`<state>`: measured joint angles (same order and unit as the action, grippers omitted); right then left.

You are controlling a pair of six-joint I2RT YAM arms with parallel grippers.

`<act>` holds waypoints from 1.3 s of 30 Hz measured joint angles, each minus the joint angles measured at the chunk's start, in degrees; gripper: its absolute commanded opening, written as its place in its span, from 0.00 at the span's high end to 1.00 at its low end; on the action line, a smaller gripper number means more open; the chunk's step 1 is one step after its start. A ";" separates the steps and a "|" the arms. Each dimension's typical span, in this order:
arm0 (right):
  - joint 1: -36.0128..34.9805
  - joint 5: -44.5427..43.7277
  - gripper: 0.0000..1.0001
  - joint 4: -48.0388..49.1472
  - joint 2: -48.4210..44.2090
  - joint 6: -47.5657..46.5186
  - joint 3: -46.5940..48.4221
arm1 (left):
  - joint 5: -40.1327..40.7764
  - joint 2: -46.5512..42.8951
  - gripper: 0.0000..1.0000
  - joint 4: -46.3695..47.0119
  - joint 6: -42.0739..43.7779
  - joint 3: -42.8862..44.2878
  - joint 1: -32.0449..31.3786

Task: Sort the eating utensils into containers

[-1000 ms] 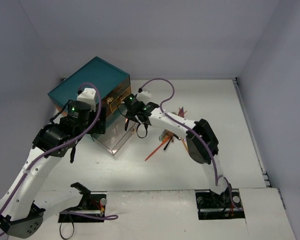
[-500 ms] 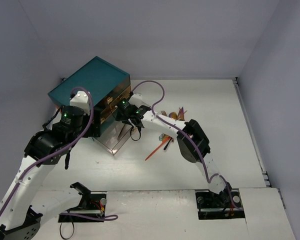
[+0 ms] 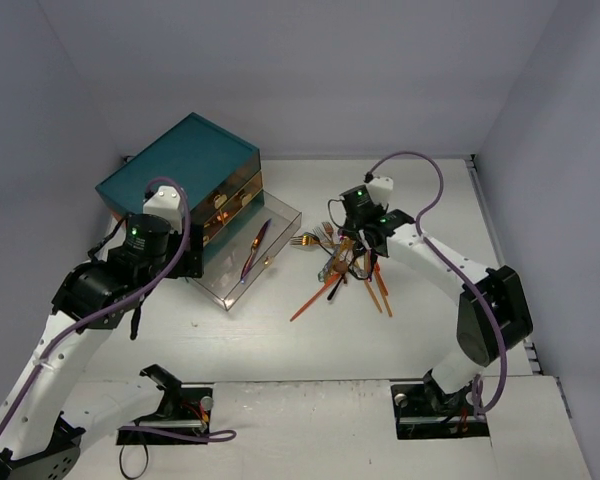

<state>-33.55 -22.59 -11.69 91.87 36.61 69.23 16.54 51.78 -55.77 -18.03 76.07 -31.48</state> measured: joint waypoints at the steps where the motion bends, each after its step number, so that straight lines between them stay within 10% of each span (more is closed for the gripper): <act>1: 2.01 0.58 0.70 -0.11 -0.28 -1.05 -1.57 | -0.06 0.14 0.26 0.00 -0.02 0.00 0.01; 39: 11.40 13.20 0.69 3.04 11.42 -12.82 -6.38 | -0.76 -0.63 0.26 -1.08 -2.22 -2.66 0.06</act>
<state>-22.15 -9.39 -8.65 103.29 23.79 62.85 15.79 51.15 -56.85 -20.25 73.41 -31.42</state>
